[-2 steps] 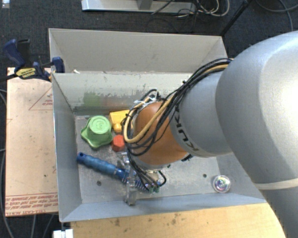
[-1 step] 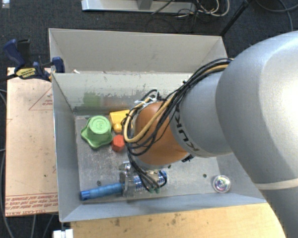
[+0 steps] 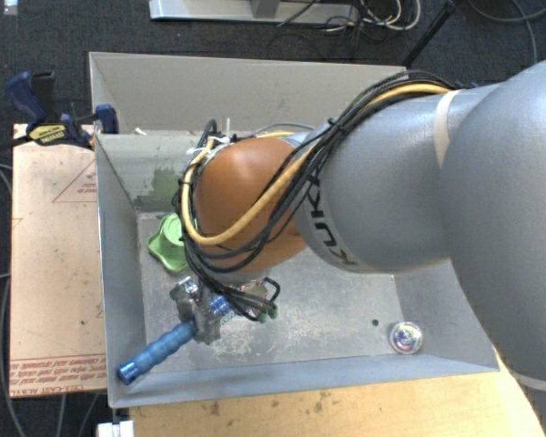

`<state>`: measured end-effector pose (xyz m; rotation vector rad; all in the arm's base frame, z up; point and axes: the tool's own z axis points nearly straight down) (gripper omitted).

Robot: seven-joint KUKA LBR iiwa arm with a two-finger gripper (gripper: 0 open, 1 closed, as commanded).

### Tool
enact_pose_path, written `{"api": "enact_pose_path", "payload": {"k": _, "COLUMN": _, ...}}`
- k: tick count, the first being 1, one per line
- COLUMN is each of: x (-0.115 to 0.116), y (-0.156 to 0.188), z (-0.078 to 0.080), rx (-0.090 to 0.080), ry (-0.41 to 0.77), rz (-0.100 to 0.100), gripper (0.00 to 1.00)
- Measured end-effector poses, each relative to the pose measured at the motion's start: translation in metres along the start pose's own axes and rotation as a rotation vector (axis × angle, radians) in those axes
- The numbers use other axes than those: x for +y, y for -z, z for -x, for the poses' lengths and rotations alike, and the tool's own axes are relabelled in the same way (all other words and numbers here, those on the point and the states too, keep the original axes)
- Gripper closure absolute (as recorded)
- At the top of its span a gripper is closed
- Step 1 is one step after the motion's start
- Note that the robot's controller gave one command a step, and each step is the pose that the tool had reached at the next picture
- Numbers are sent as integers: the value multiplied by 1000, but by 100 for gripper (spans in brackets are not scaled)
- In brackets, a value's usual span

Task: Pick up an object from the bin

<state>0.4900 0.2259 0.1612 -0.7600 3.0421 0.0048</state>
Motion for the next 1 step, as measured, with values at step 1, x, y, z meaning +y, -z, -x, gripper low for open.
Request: {"api": "enact_pose_path", "payload": {"k": 1, "x": -22, "y": 74, "z": 10, "rx": -4, "ry": -21, "rz": -3, "gripper": 100}}
